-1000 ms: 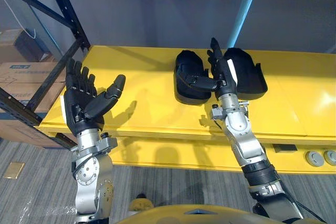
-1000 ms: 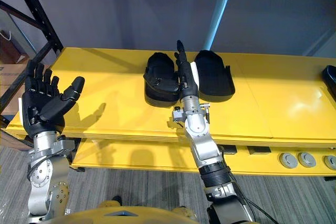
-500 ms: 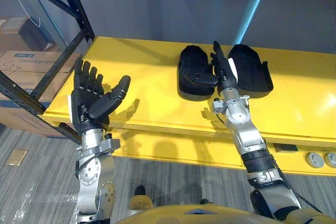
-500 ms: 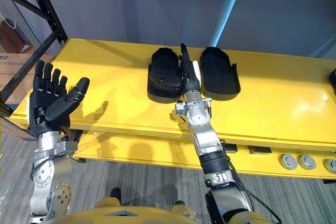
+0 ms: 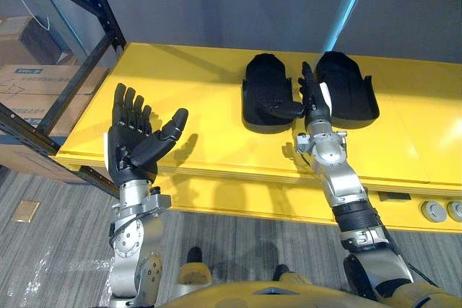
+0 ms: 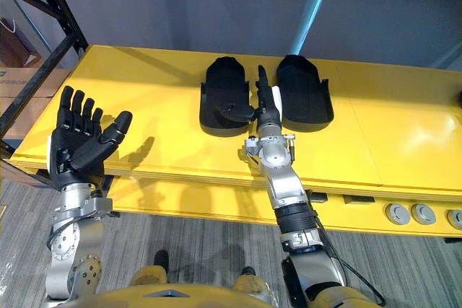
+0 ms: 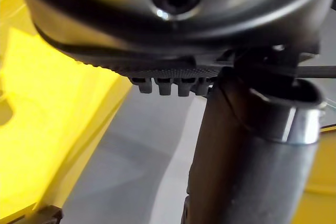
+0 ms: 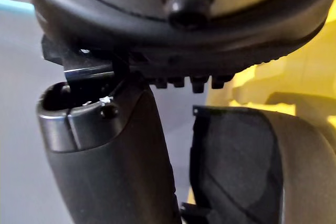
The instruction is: Walk over and take three plastic housings, then place them on the shelf
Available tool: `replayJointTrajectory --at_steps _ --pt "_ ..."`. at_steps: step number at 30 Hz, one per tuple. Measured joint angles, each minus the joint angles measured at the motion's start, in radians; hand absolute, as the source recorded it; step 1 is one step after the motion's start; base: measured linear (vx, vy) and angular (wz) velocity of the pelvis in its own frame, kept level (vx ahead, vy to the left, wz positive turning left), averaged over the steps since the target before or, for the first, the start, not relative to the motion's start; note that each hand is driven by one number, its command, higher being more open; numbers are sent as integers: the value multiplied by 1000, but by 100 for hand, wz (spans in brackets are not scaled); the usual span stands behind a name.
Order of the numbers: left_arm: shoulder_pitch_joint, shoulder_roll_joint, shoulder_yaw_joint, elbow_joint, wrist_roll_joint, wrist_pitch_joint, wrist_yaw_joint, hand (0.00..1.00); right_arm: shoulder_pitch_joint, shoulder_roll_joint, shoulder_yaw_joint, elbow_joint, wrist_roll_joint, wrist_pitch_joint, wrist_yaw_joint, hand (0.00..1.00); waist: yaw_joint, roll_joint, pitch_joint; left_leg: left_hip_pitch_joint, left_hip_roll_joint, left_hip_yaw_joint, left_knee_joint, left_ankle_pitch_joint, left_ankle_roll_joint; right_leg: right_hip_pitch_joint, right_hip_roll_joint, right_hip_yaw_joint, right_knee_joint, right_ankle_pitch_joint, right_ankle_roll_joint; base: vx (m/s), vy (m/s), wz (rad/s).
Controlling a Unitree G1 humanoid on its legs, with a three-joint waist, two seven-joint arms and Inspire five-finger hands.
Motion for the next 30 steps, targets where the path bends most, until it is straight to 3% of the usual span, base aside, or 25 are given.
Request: replayJointTrajectory --at_steps 18,26,30 --pt "1 0 -6 0 0 0 -21 100 -22 -7 46 44 19 -5 144 100 0 14 12 -1 0 -7 0 3 0 -1 0 -6 7 -4 -4 0 0 0" --pt "2 0 -5 0 0 0 -25 100 -35 -6 86 67 19 -49 165 100 5 18 25 -3 1 -15 0 5 -1 -2 -2 -13 20 -10 -6 -7 -4 2" --pt "2 0 -5 0 0 0 -31 100 -36 -6 86 67 1 -62 117 100 8 17 26 -6 1 -20 0 5 -1 -2 -2 -18 19 -10 -6 -2 -1 2"
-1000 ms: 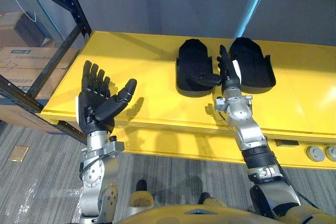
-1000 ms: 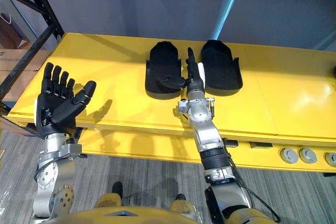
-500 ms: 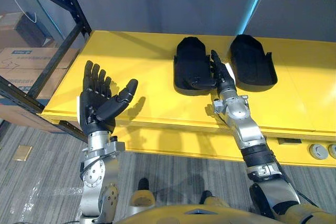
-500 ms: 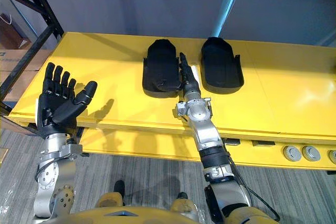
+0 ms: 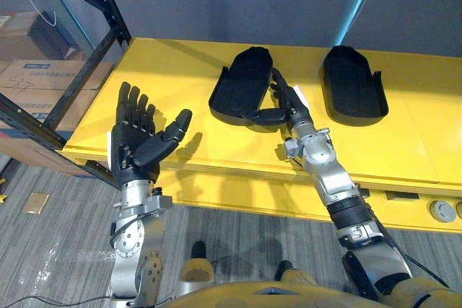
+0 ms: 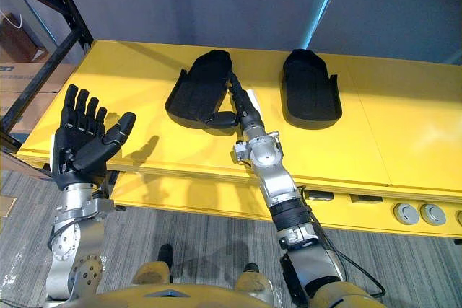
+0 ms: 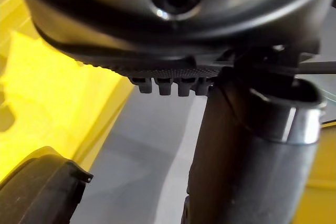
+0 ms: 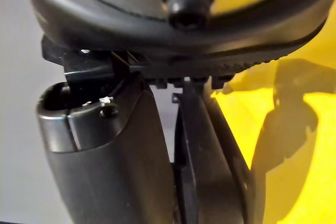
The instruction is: Walk over and take three plastic housings, then place them on the shelf
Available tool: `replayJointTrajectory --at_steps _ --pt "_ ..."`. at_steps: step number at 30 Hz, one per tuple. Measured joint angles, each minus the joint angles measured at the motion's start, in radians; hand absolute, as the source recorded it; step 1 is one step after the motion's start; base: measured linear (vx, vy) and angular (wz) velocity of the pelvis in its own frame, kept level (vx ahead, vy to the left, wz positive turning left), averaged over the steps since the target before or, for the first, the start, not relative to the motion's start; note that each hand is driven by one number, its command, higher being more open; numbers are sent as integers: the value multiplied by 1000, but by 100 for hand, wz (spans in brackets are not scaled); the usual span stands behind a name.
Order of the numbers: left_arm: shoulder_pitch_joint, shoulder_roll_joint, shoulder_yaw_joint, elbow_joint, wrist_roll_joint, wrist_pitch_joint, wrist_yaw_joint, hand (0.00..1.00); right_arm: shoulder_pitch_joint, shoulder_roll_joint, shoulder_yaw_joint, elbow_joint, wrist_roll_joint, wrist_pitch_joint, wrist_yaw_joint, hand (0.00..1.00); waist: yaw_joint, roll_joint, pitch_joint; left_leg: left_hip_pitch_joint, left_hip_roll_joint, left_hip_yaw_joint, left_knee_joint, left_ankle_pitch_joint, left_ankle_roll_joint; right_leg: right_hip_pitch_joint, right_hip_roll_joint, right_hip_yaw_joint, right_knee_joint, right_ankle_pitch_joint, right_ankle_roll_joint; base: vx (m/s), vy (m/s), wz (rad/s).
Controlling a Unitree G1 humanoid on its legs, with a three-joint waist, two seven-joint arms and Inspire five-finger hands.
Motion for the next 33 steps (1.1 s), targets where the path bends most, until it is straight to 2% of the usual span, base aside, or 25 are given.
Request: replayJointTrajectory --at_steps 5,8,13,17,19,21,24,26,28,33 --pt "1 1 0 2 0 0 -1 100 -1 0 -6 0 -34 -27 -63 100 -1 -3 4 -1 0 -1 0 0 0 -1 0 -1 0 0 0 0 0 0" --pt "2 7 -1 3 0 0 -5 100 -1 -1 -29 -16 -60 -63 -92 100 -2 -4 4 -1 0 -1 0 0 0 -1 0 0 -1 0 0 0 0 0" --pt "8 19 -1 3 0 -1 -17 100 10 -35 -54 -203 -97 -138 -95 100 -9 -4 4 4 2 21 0 -1 0 -10 1 20 -1 3 3 1 -1 -11" --pt "6 28 0 11 7 2 -56 100 99 -64 -58 -447 -83 -247 -23 100 -13 -4 3 26 4 48 0 -9 -1 -8 2 47 -1 4 3 3 -4 -18" --pt "-11 52 0 38 19 16 -65 100 151 -65 -52 -497 -68 -289 7 100 -18 -5 2 42 4 61 -3 -14 0 1 1 57 -3 4 4 -19 2 -21" --pt "-25 81 2 82 54 47 -66 100 215 -65 -30 -520 -66 -324 50 100 -38 -9 -5 50 4 75 -3 -21 0 1 2 71 -7 6 7 -34 5 -18" --pt "-56 87 2 152 66 104 -66 100 299 -66 -22 -527 -43 -335 106 100 -44 -12 -18 55 5 101 -5 -23 0 -5 4 92 -21 12 9 -25 5 -22" --pt "-60 87 2 168 66 112 -66 100 317 -67 -22 -527 -35 -339 124 100 -47 -12 -23 55 5 109 -5 -24 0 -12 4 103 -21 15 11 -2 7 -17" --pt "-71 90 -1 216 64 137 -61 100 358 -73 -23 -531 -16 -364 184 100 -65 -13 -26 56 5 121 -5 -25 0 -18 5 112 -23 20 12 10 1 -16" --pt "-102 90 2 270 43 141 51 100 464 -86 -22 -592 43 -393 232 100 -70 -14 -52 57 7 143 -5 -33 -2 -34 7 136 -23 24 13 30 1 -11"
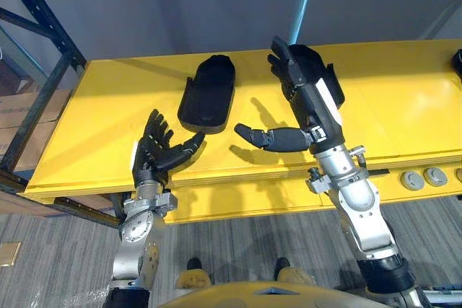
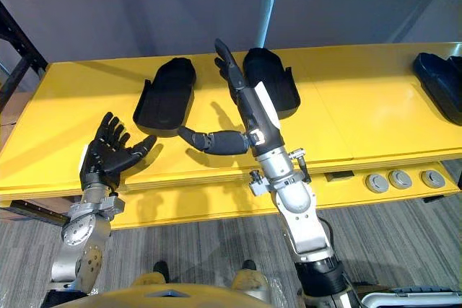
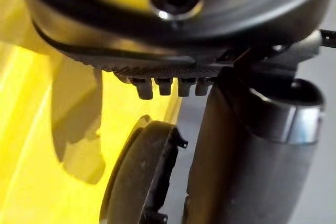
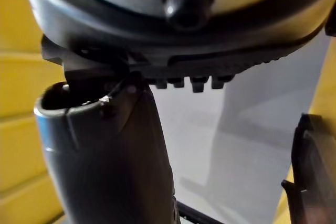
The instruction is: Walk over and take three plastic housings, then place them on the shelf
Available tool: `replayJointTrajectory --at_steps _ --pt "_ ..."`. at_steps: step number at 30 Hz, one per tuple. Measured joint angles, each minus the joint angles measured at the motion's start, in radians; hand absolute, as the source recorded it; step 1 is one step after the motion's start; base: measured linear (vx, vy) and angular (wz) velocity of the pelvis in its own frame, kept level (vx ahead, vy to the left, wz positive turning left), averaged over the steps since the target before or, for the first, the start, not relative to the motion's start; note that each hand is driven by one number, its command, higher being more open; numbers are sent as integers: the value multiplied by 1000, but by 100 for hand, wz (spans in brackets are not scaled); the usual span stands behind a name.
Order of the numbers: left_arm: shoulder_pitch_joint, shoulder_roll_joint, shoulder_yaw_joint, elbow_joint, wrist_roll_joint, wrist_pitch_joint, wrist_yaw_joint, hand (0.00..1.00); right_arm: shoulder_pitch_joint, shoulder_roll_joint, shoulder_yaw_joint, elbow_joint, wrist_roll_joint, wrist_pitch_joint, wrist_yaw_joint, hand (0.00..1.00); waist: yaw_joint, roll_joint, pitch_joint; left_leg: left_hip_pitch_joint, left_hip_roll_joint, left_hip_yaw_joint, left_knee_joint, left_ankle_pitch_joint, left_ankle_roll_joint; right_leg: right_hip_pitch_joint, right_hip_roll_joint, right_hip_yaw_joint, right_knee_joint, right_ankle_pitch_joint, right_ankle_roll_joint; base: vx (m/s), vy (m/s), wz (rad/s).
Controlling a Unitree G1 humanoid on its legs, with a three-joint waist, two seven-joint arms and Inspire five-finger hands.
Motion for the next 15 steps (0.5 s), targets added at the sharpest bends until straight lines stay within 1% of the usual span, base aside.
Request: replayJointTrajectory --at_steps 4,6,7,9,11,15 --pt "-35 0 21 64 0 -25 44 100 59 3 0 1 10 -1 18 100 -6 0 -5 4 -1 13 0 -3 0 -6 0 16 0 1 1 1 5 -10" --pt "-35 0 38 98 0 -57 60 100 88 7 -1 1 30 -1 25 100 -22 1 -6 6 -1 21 0 -3 1 -10 0 23 1 2 2 -31 3 -10" --pt "-36 0 42 104 0 -62 63 100 95 10 -1 1 41 -2 28 100 -24 2 -7 7 -1 24 0 -3 1 -11 0 26 1 2 2 -27 3 -14" --pt "-54 0 45 142 0 -71 78 100 113 10 -5 1 59 -5 36 100 -25 10 -12 17 -2 43 0 -5 2 -16 0 47 3 3 3 -30 8 -22" --pt "-71 0 46 171 0 -80 78 100 121 11 -5 1 64 -7 44 100 -27 16 -19 17 -3 49 0 -6 3 -19 0 50 2 4 4 -29 6 -12" --pt "-80 0 44 185 -23 -90 67 100 124 11 -5 1 87 -7 76 100 -48 20 -30 17 -3 62 0 -6 3 -28 0 65 3 6 4 -17 5 -8"
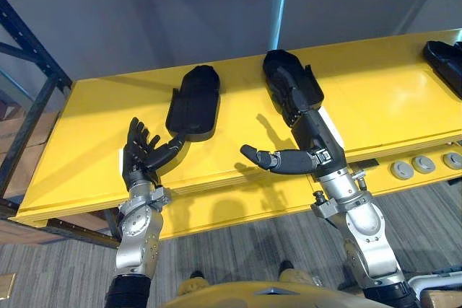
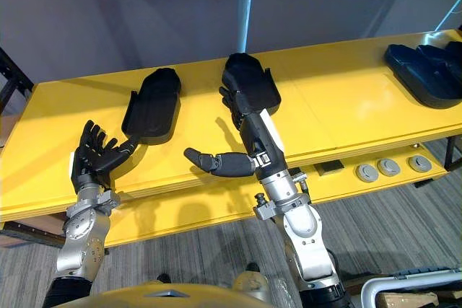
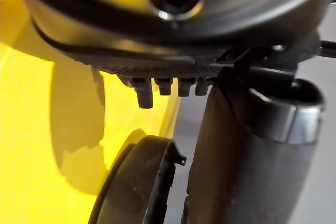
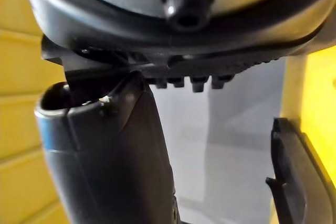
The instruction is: Walk over and take three plastic housings, then place them on the shelf
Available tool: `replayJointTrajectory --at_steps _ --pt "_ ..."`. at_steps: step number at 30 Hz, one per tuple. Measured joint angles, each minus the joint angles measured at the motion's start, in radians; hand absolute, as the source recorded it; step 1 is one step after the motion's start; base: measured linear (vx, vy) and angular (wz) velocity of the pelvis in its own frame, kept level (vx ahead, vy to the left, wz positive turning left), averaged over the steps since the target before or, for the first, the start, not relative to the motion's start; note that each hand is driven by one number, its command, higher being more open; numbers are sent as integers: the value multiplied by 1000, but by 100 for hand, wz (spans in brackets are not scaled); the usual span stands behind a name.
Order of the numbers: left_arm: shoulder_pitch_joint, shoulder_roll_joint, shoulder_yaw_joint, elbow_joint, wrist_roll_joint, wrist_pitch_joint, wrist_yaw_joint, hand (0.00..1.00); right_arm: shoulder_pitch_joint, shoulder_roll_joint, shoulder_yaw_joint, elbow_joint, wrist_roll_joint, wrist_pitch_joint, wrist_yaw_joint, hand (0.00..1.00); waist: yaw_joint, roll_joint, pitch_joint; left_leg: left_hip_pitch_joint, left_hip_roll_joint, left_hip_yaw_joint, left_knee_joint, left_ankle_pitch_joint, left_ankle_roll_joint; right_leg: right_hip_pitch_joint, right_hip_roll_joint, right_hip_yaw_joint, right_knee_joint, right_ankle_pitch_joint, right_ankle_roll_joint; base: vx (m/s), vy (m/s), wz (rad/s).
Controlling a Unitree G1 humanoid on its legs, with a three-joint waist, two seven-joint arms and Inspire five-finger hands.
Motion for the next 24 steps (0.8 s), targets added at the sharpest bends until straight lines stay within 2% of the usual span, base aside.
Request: replayJointTrajectory --at_steps 6,12,24 --pt "-76 2 -8 76 -57 -17 -50 100 0 0 1 0 9 0 29 100 -8 3 -2 1 -1 14 0 -1 1 -9 0 15 0 5 1 -9 5 -8" --pt "-76 6 -18 101 -118 -43 -119 100 0 -1 2 1 9 0 43 100 -27 9 -6 2 -3 28 1 -4 3 -19 0 30 0 8 2 -2 5 -6" --pt "-76 7 -48 106 -185 -50 -154 100 2 -2 11 18 8 1 49 100 -29 15 -7 3 -3 29 3 -5 4 -19 0 31 1 8 3 0 0 0"
